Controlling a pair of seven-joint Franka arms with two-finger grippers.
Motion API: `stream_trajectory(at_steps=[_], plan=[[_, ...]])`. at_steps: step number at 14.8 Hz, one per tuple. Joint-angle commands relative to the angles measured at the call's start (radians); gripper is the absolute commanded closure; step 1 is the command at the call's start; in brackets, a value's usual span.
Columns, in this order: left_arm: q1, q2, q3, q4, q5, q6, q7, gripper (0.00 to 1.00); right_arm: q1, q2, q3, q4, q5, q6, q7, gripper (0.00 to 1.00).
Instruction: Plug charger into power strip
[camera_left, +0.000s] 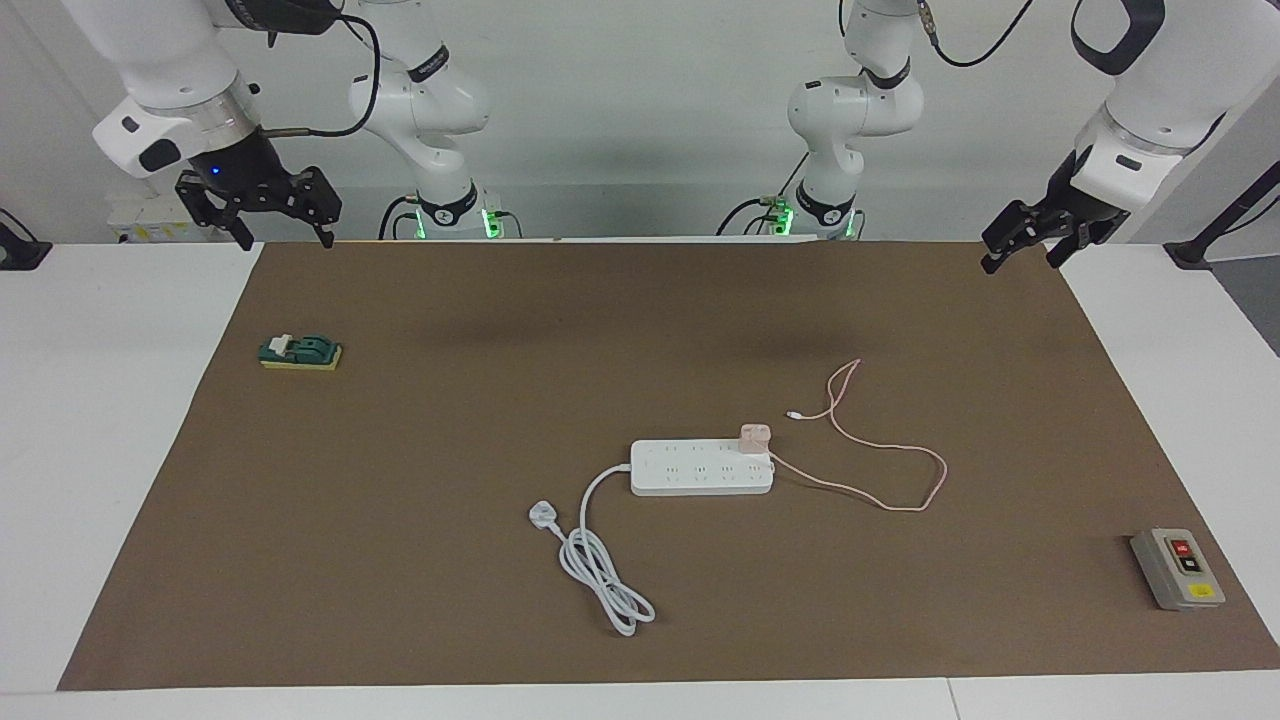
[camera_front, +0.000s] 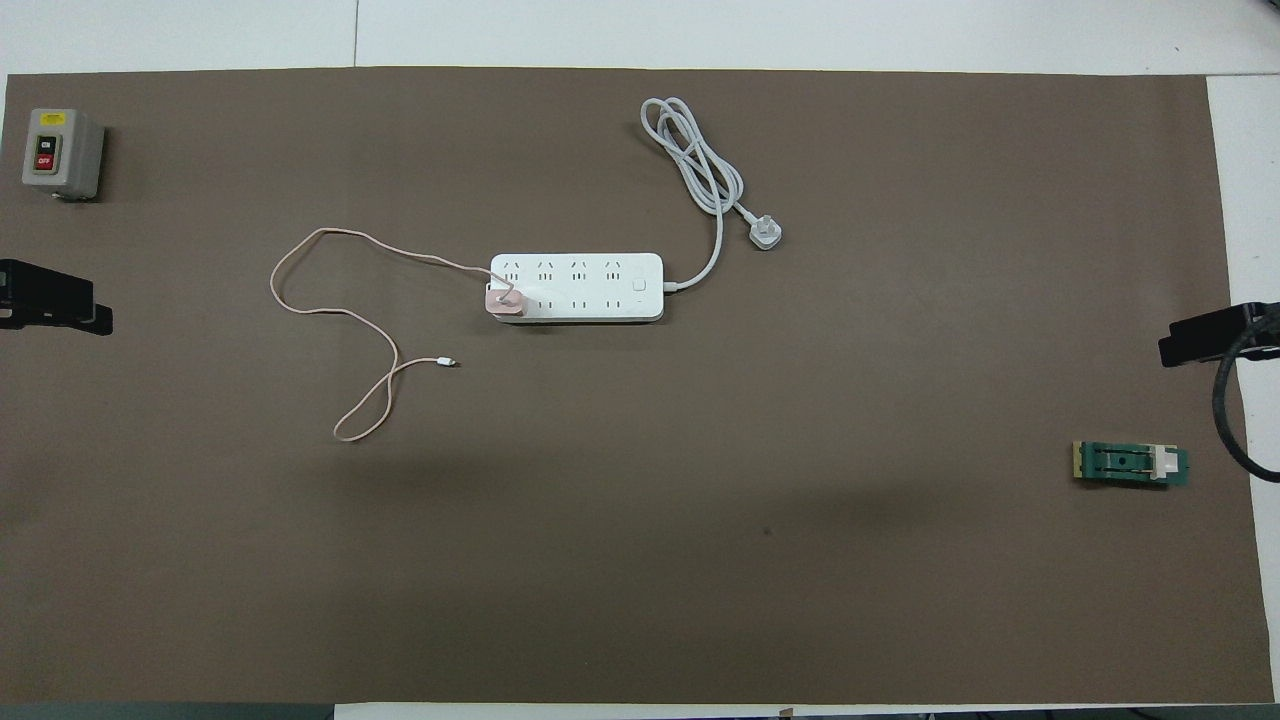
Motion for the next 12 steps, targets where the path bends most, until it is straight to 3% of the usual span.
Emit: stream_trajectory(at_steps=[1, 12], plan=[[-0.027, -0.007, 0.012, -0.027, -0.01, 0.035, 0.005, 0.0, -0.019, -0.009, 0.01, 0.001, 0.013, -0.016, -0.011, 0.0], [-0.055, -0.013, -0.005, -0.05, 0.003, 0.042, -0.007, 0.0, -0.02, -0.009, 0.01, -0.001, 0.013, -0.016, -0.011, 0.0]])
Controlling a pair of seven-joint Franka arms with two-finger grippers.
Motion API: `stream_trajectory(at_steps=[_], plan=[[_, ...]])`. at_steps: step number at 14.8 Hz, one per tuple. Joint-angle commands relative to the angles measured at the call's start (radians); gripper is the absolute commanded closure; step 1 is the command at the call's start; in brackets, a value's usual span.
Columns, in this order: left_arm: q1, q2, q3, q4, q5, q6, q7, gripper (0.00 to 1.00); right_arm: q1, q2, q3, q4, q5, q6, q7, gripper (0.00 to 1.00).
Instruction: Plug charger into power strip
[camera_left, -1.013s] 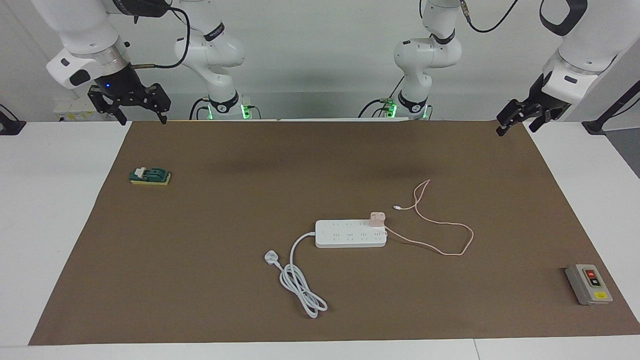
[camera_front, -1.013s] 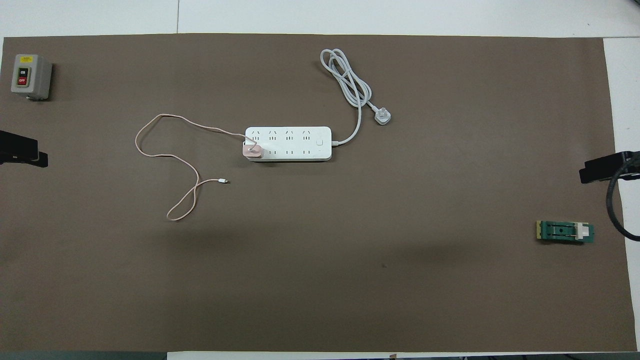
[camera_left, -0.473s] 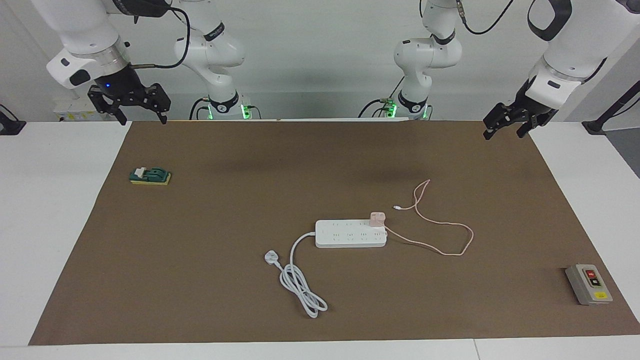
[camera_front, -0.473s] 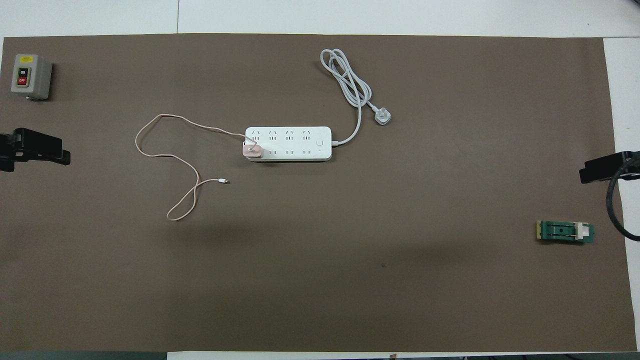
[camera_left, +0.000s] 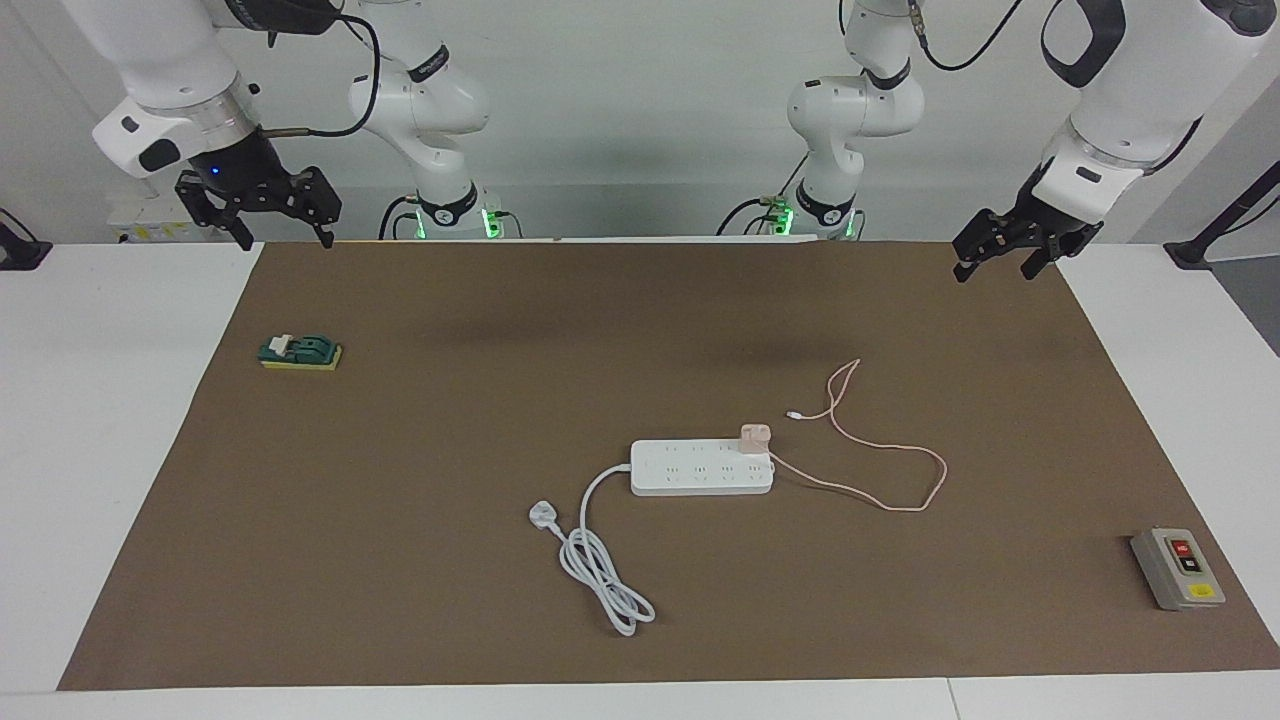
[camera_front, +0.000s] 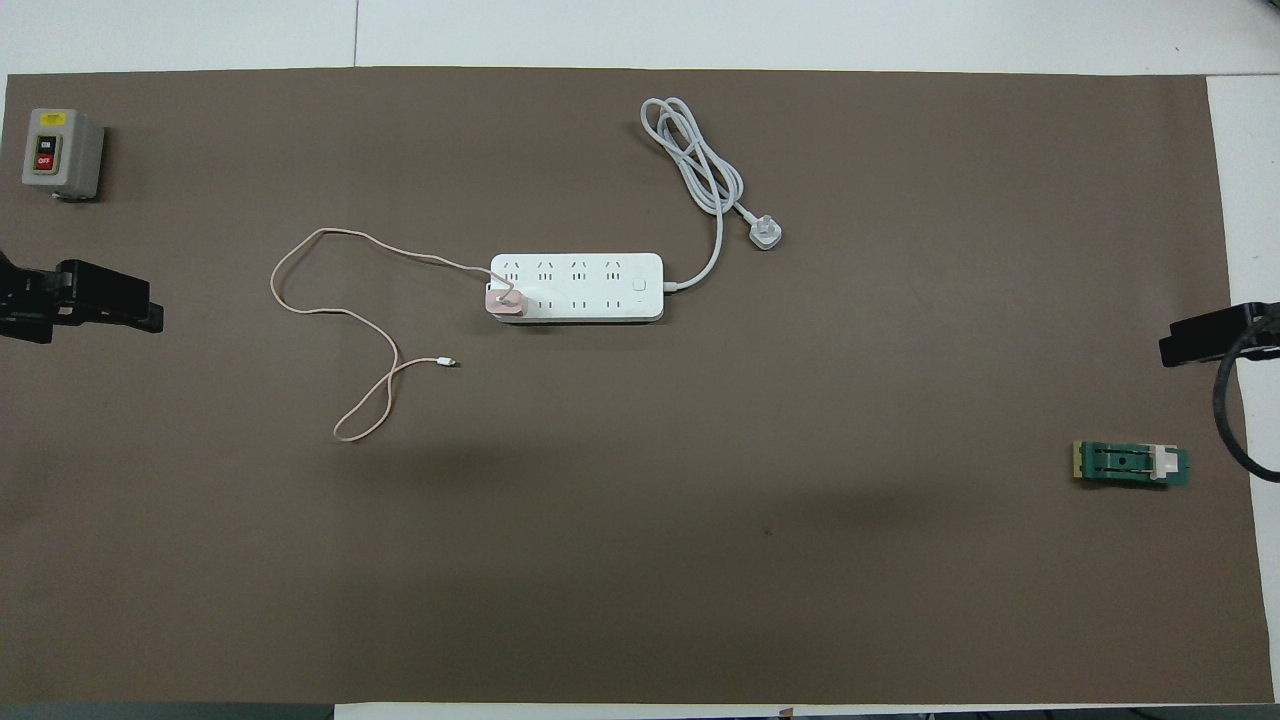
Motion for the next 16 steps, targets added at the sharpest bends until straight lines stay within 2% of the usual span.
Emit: stream_trajectory(at_steps=[1, 16], plan=[[-0.015, -0.016, 0.008, -0.025, 0.013, 0.011, -0.007, 0.0, -0.019, -0.009, 0.01, 0.001, 0.013, -0.016, -0.011, 0.0], [-0.008, -0.028, 0.003, -0.045, 0.033, 0.02, 0.044, 0.0, -0.019, -0.009, 0.01, 0.001, 0.013, -0.016, -0.011, 0.0]])
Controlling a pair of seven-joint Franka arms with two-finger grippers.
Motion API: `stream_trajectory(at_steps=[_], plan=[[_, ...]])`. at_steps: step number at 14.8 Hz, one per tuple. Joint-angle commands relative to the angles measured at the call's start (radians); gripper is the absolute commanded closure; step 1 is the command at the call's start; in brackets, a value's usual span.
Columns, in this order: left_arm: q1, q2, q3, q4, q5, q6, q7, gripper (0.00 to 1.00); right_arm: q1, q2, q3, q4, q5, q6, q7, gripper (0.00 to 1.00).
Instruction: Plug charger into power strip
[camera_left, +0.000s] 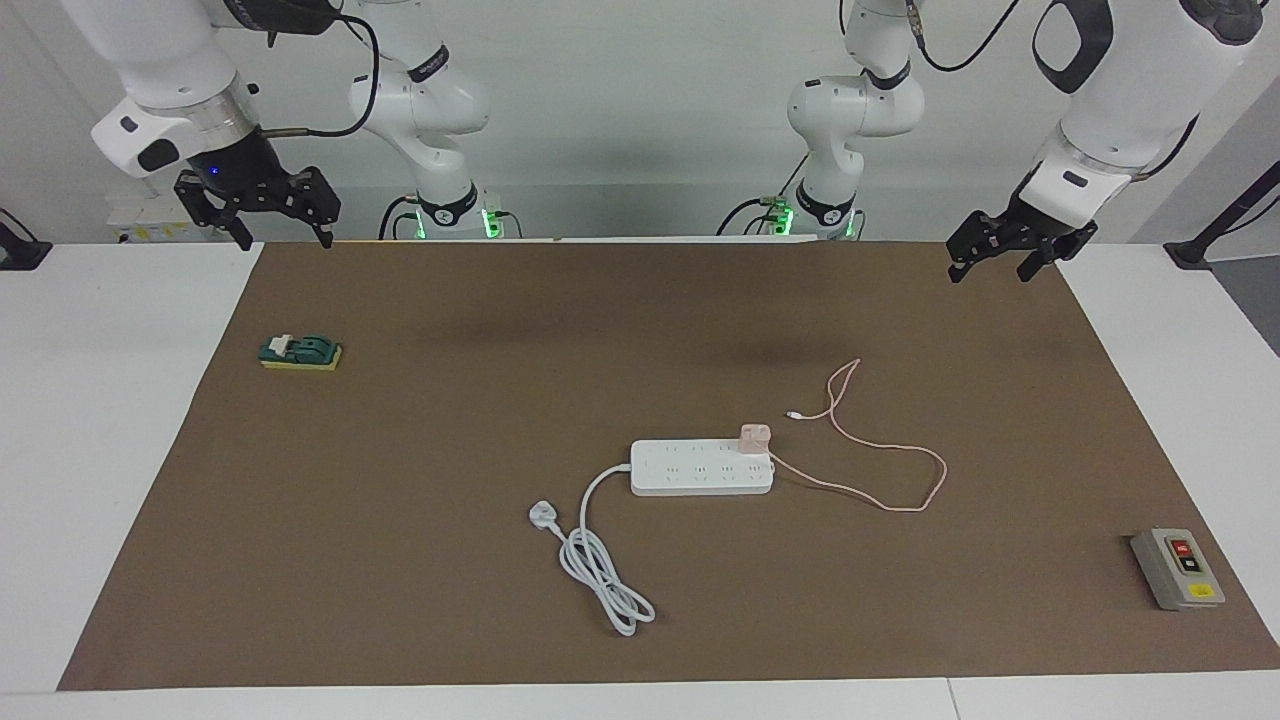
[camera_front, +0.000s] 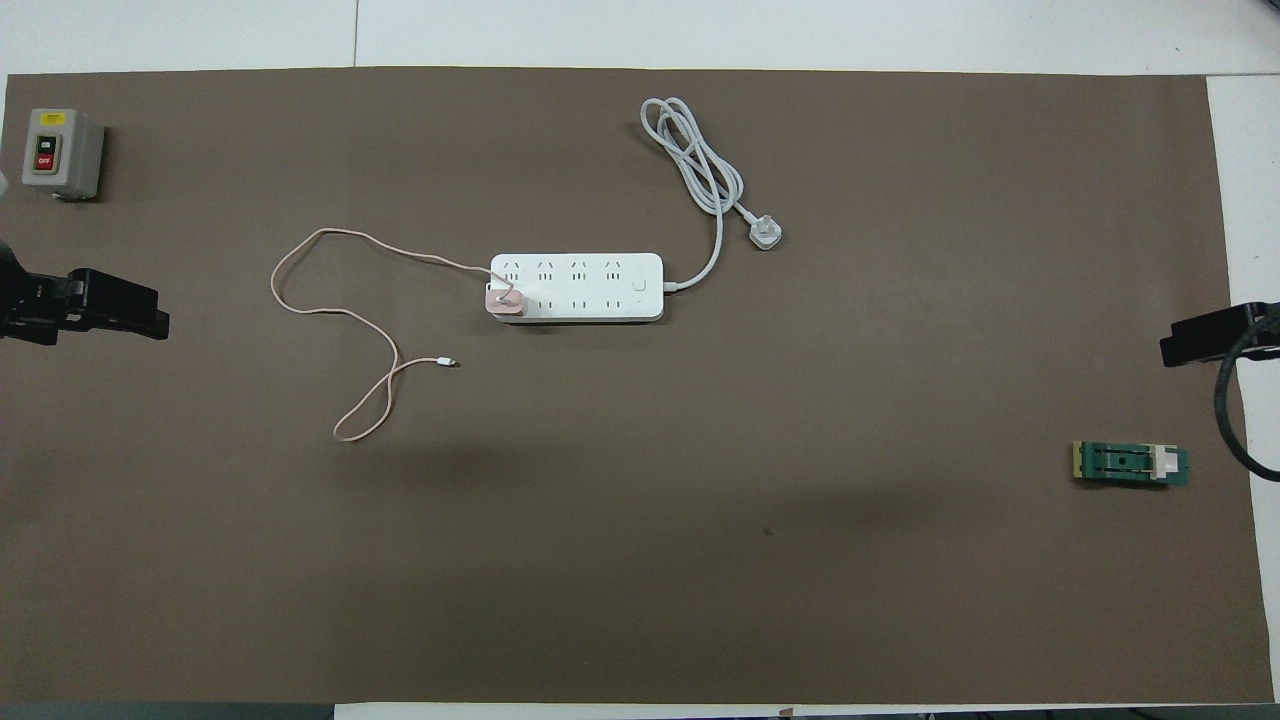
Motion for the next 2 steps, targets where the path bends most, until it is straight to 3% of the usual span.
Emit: stream_trajectory(at_steps=[1, 2], plan=[[-0.001, -0.027, 0.004, -0.033, 0.016, 0.023, 0.014, 0.0, -0.018, -0.009, 0.01, 0.001, 0.013, -0.016, -0.011, 0.0], [-0.001, -0.027, 0.007, -0.033, 0.016, 0.021, 0.014, 0.0, -0.018, -0.009, 0.01, 0.001, 0.013, -0.016, -0.011, 0.0]])
